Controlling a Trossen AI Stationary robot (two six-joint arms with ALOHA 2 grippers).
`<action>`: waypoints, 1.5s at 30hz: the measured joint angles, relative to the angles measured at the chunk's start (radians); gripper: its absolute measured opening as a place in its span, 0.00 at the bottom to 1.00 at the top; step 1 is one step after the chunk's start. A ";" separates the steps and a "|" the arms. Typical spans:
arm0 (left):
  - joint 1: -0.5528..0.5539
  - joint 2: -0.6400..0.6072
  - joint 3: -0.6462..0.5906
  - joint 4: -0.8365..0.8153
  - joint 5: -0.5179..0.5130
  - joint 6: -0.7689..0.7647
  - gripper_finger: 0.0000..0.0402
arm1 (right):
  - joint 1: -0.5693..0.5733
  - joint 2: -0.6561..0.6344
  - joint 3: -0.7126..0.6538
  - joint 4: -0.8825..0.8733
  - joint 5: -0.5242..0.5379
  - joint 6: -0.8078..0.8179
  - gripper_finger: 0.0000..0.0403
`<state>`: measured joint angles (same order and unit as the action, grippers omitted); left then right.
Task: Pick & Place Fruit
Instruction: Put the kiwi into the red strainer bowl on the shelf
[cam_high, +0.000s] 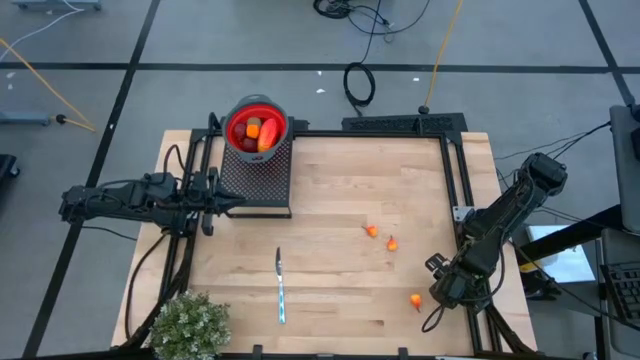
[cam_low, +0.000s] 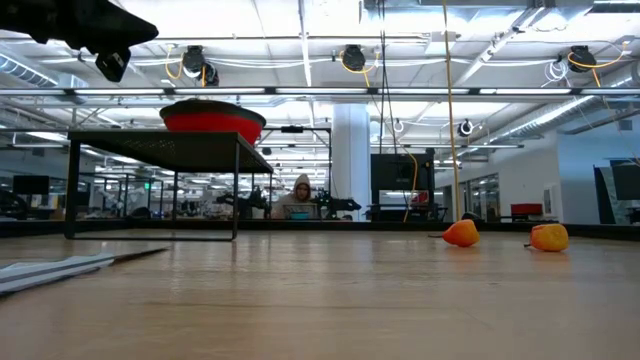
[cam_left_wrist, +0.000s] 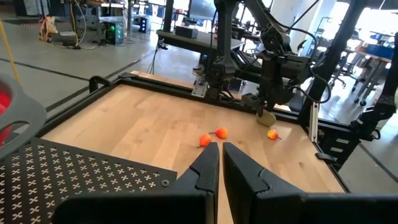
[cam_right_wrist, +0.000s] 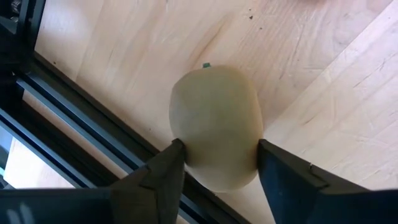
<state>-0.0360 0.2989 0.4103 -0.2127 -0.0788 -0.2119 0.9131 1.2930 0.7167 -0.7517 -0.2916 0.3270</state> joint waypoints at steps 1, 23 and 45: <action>0.000 0.000 0.000 0.000 0.000 0.000 0.05 | 0.000 0.000 0.000 0.000 0.000 0.000 0.43; 0.000 0.000 0.000 0.169 0.001 -0.038 0.05 | -0.079 -0.161 -0.003 -0.014 0.166 0.150 0.43; 0.000 0.116 0.001 0.394 0.021 -0.131 0.05 | -0.365 -0.389 0.000 0.367 0.584 0.062 0.43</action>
<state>-0.0360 0.4144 0.4110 0.1810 -0.0582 -0.3425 0.5480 0.9039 0.7170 -0.3847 0.2924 0.3888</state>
